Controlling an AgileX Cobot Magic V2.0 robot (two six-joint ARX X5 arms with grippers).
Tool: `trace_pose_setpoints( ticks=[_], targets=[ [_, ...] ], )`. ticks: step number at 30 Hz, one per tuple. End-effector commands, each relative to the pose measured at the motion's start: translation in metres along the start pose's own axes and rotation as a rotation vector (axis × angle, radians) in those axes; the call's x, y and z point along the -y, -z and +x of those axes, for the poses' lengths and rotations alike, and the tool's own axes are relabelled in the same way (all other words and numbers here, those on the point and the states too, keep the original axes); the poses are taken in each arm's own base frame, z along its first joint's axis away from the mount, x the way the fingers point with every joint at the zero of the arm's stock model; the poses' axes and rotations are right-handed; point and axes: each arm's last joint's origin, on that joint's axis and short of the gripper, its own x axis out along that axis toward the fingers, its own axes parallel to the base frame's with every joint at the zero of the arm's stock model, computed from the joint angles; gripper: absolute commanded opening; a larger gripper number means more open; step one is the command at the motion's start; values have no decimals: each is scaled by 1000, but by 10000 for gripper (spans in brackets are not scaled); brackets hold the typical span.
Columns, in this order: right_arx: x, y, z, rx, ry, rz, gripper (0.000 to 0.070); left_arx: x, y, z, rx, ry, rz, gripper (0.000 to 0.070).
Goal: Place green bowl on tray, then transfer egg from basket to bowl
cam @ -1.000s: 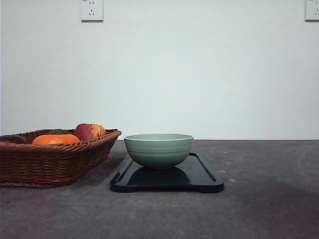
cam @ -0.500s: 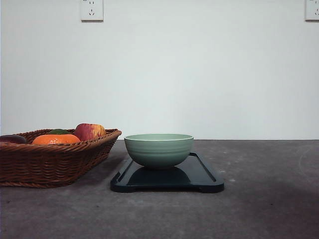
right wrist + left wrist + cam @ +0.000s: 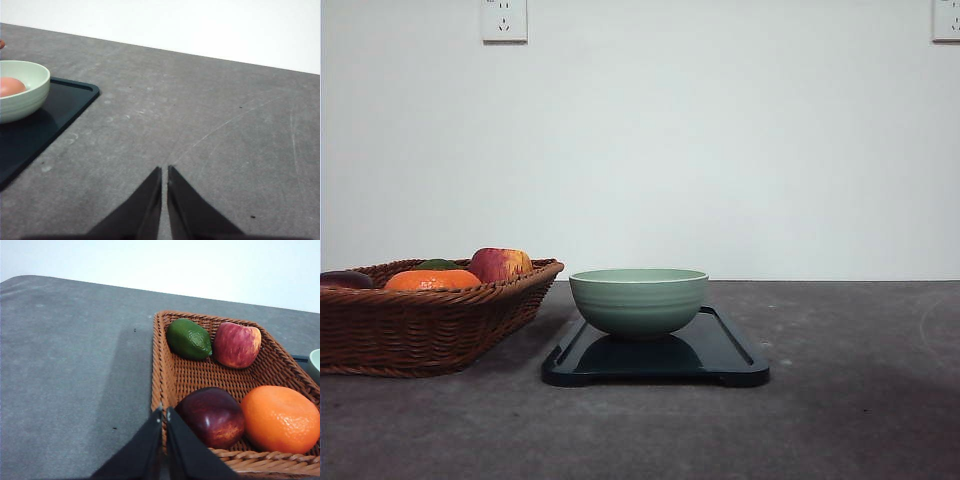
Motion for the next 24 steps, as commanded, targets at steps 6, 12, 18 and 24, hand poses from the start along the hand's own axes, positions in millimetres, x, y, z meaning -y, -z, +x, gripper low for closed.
trace_pose_setpoints(
  ticks=[6,12,18,24],
  targets=[
    [0,1,0,2,0,14,13,-1,7,2,-22,-4,6,0],
    [0,1,0,2,0,14,13,-1,7,2,-22,-4,6,0],
    [0,1,0,2,0,14,13,-1,7,2,-22,-4,6,0],
    [0,1,0,2,0,14,13,-1,7,2,-22,-4,6,0]
  ],
)
